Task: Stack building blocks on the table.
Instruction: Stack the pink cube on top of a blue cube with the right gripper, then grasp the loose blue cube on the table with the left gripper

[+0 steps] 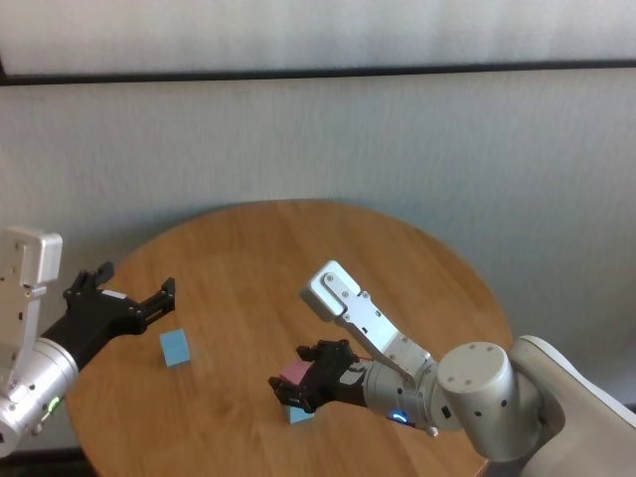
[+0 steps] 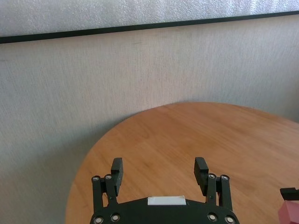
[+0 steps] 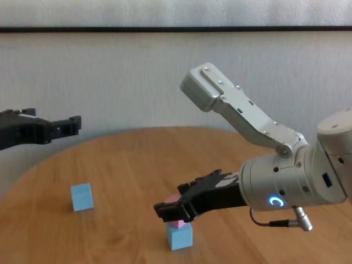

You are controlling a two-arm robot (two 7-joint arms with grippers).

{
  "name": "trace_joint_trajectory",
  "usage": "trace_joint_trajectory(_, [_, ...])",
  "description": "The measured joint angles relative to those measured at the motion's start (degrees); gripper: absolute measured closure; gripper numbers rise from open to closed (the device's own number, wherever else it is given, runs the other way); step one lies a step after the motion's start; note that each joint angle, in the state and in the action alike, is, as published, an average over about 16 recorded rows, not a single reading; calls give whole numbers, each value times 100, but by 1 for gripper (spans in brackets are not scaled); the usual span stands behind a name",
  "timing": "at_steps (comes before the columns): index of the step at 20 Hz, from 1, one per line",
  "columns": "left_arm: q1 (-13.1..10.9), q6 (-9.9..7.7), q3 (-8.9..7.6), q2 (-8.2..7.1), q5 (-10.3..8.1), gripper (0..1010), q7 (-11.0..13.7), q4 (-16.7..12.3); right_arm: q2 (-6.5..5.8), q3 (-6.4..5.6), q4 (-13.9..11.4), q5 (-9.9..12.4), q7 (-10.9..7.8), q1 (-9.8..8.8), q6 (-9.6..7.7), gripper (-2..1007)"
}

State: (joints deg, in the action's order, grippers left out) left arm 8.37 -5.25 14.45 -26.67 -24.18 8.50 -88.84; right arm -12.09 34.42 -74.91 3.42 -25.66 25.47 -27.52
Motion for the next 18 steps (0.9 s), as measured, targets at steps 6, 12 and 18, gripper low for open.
trace_joint_trajectory(6, [0,0,0,0,0,10,0,0,-6,-9,-14,5,4,-6,46,247])
trace_joint_trajectory(12, [0,0,0,0,0,11,0,0,-11,-132,-64,28,113,-56,362,90])
trace_joint_trajectory(18, [0,0,0,0,0,11,0,0,22,-481,-29,35,536,-139,1103,12])
